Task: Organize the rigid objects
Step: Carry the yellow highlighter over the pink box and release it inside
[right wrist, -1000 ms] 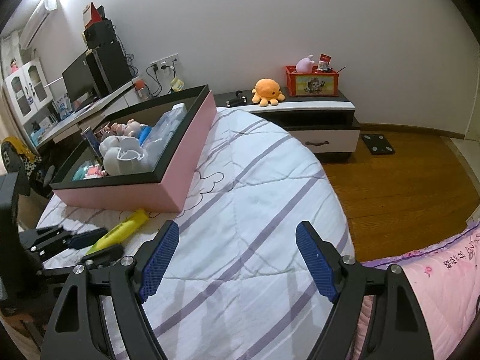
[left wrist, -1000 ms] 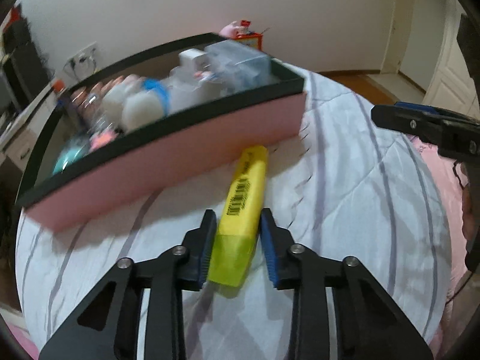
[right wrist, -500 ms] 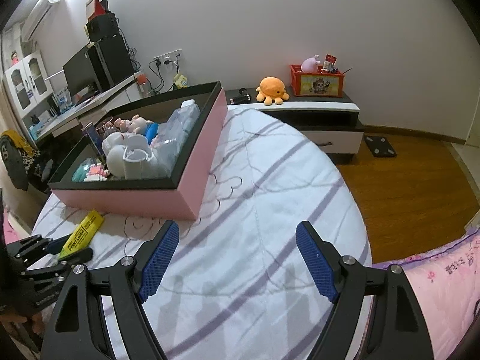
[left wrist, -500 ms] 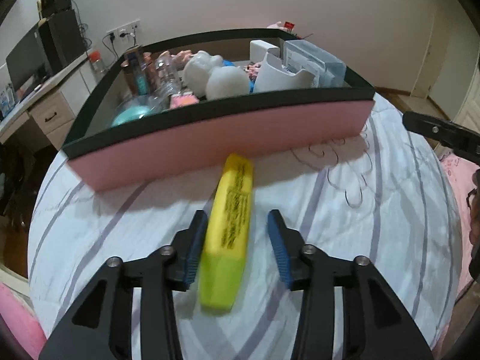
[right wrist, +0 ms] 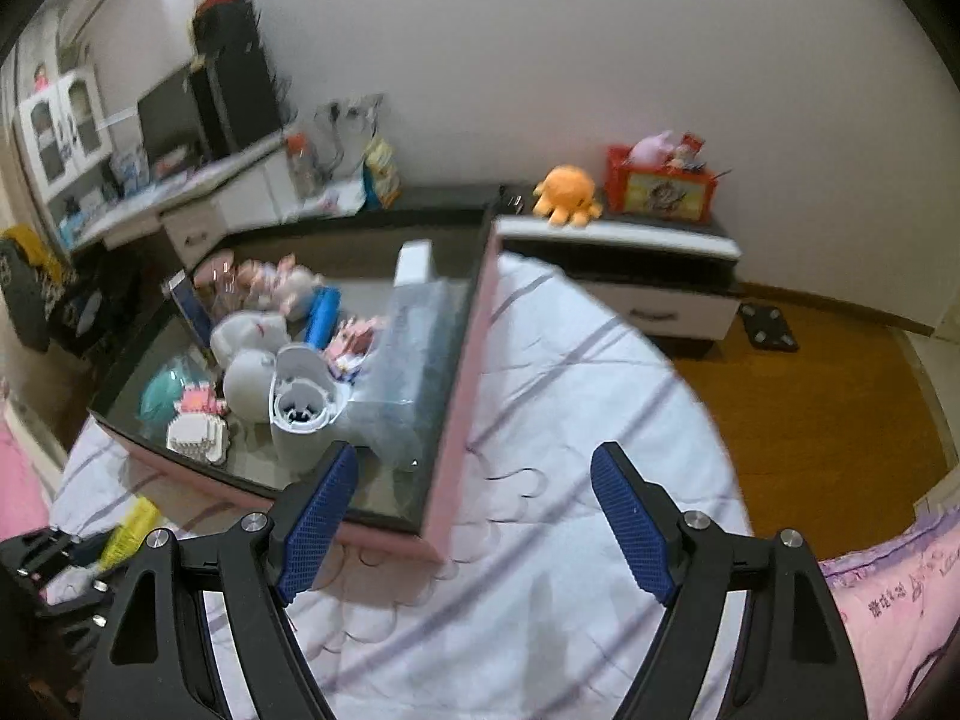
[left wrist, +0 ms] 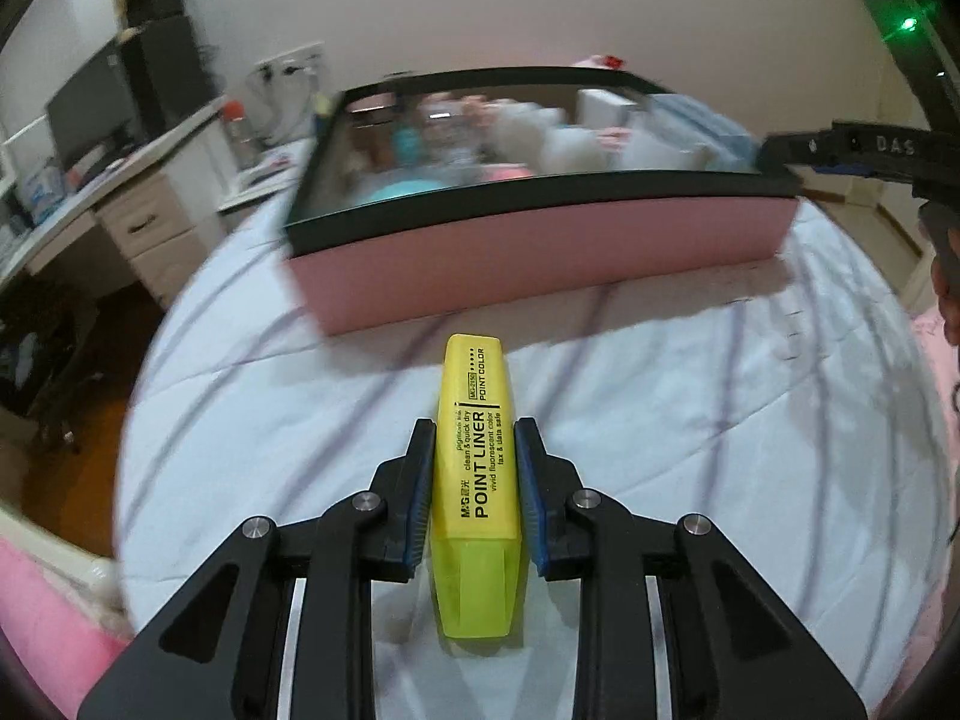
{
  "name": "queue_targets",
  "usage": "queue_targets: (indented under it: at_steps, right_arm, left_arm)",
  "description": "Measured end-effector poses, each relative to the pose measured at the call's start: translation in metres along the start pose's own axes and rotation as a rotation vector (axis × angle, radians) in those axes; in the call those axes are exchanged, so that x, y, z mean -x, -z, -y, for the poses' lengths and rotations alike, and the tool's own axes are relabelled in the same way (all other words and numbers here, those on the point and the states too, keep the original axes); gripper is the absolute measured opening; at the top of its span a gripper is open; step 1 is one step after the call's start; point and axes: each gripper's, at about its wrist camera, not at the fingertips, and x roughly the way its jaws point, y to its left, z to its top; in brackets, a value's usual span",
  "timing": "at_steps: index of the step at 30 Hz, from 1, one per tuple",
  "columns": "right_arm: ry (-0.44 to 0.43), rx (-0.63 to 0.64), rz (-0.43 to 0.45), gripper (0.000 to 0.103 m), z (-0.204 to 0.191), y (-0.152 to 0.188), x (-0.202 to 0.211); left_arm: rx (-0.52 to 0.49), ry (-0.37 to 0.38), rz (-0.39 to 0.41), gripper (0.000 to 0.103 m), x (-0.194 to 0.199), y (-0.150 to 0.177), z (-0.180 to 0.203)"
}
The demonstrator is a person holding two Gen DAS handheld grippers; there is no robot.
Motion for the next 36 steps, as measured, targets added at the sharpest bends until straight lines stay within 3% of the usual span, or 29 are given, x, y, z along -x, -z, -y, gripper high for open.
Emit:
queue_targets:
  at_steps: [5,7,11,12,15,27,36]
  right_arm:
    - [0.019,-0.004,-0.078,0.066,-0.005,-0.005,-0.025]
    - [0.035,0.01,-0.094,0.054,-0.008,-0.006,-0.028]
    - [0.034,0.025,-0.117,0.04,-0.012,-0.008,-0.031]
    - [0.057,0.036,-0.124,0.027,-0.013,-0.009,-0.032]
    - [0.053,0.041,-0.144,0.017,-0.015,-0.01,-0.036]
    - [0.047,0.047,-0.145,0.014,-0.017,-0.011,-0.039]
    - [0.023,0.05,-0.15,0.014,-0.015,-0.012,-0.041]
  left_arm:
    - [0.08,-0.053,-0.002,0.026,0.003,0.009,-0.042]
    - [0.105,-0.072,-0.001,0.026,0.002,0.011,-0.058]
    - [0.152,-0.118,0.001,0.026,-0.003,0.01,-0.082]
    - [0.163,-0.125,0.0,0.026,-0.006,0.009,-0.088]
    - [0.196,-0.126,-0.001,0.029,-0.012,0.005,-0.1]
    - [0.179,-0.143,0.007,0.025,-0.031,-0.019,-0.108]
    - [0.202,-0.089,0.064,0.025,-0.022,-0.048,-0.108]
